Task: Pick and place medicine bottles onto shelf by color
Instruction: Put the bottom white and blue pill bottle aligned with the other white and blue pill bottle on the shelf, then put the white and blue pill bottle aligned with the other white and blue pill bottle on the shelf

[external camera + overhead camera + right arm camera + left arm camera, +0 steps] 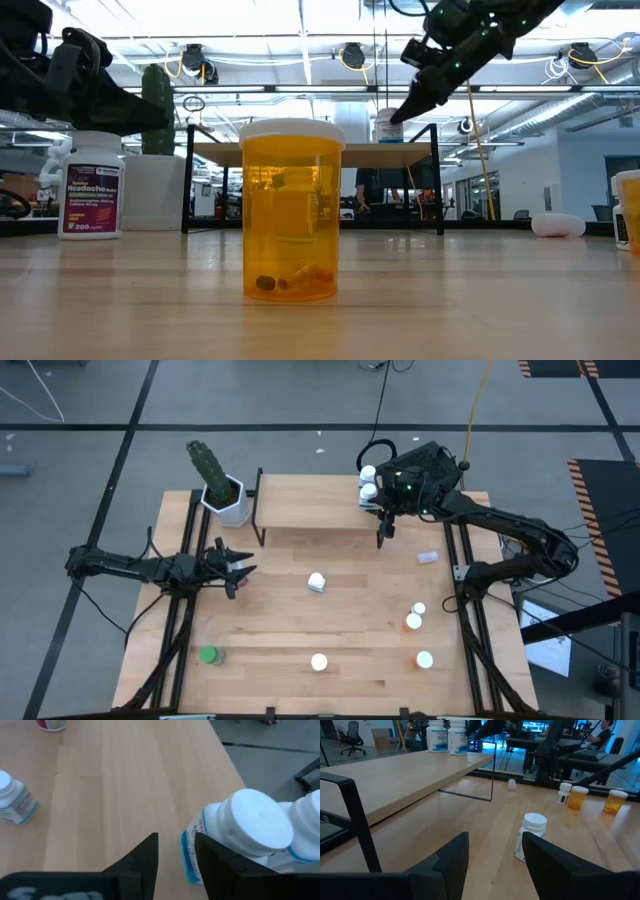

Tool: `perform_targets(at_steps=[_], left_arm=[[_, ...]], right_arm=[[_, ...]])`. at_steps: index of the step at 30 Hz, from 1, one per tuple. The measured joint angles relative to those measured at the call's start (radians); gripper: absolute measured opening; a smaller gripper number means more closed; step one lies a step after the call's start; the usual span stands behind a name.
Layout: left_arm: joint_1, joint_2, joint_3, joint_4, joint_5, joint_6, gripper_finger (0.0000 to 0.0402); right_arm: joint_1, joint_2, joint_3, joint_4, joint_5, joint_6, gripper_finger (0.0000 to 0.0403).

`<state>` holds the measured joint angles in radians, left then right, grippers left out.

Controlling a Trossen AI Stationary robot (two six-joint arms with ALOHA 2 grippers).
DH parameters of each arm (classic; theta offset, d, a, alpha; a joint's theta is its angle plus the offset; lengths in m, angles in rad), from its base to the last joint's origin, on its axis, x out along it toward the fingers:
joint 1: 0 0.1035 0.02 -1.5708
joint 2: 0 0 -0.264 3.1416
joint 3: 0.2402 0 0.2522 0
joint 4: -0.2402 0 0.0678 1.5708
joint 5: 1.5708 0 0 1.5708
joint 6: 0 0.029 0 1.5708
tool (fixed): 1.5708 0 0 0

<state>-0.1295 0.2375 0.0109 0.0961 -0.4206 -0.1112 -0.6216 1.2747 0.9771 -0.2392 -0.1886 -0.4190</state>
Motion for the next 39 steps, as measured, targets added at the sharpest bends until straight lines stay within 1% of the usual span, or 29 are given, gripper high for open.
perform_targets(at_steps=[6, 14, 19, 24, 28, 31, 33, 35, 39], left_arm=[[0.000, 0.000, 0.000, 0.002, 0.000, -0.001, 0.0189], [0.000, 0.000, 0.000, 0.003, 0.001, -0.001, 0.0189], [0.000, 0.000, 0.000, 0.004, 0.001, -0.001, 0.0189], [0.000, 0.000, 0.000, 0.004, 0.002, 0.000, 0.0189], [0.000, 0.000, 0.000, 0.004, 0.002, 0.000, 0.0189], [0.000, 0.000, 0.000, 0.003, 0.002, -0.008, 0.0189], [0.000, 0.000, 0.000, 0.003, 0.002, -0.011, 0.0189], [0.000, 0.000, 0.000, 0.002, 0.002, -0.012, 0.0189], [0.000, 0.000, 0.000, 0.002, 0.002, -0.012, 0.0189]], right_arm=[[-0.020, 0.031, 0.000, 0.010, 0.000, -0.038, 0.0121], [-0.027, 0.032, 0.000, 0.031, -0.004, -0.057, 0.0121], [-0.014, 0.032, 0.000, 0.037, -0.109, -0.005, 0.0121], [0.063, 0.032, -0.002, 0.076, -0.160, 0.075, 0.0136], [0.179, 0.031, -0.077, 0.239, -0.183, 0.166, 0.0167], [0.275, 0.035, -0.160, 0.416, -0.182, 0.270, 0.0201], [0.342, 0.051, -0.207, 0.551, -0.166, 0.329, 0.0228], [0.410, 0.081, -0.238, 0.640, -0.100, 0.357, 0.0254], [0.521, 0.182, -0.241, 0.749, 0.118, 0.375, 0.0300]])
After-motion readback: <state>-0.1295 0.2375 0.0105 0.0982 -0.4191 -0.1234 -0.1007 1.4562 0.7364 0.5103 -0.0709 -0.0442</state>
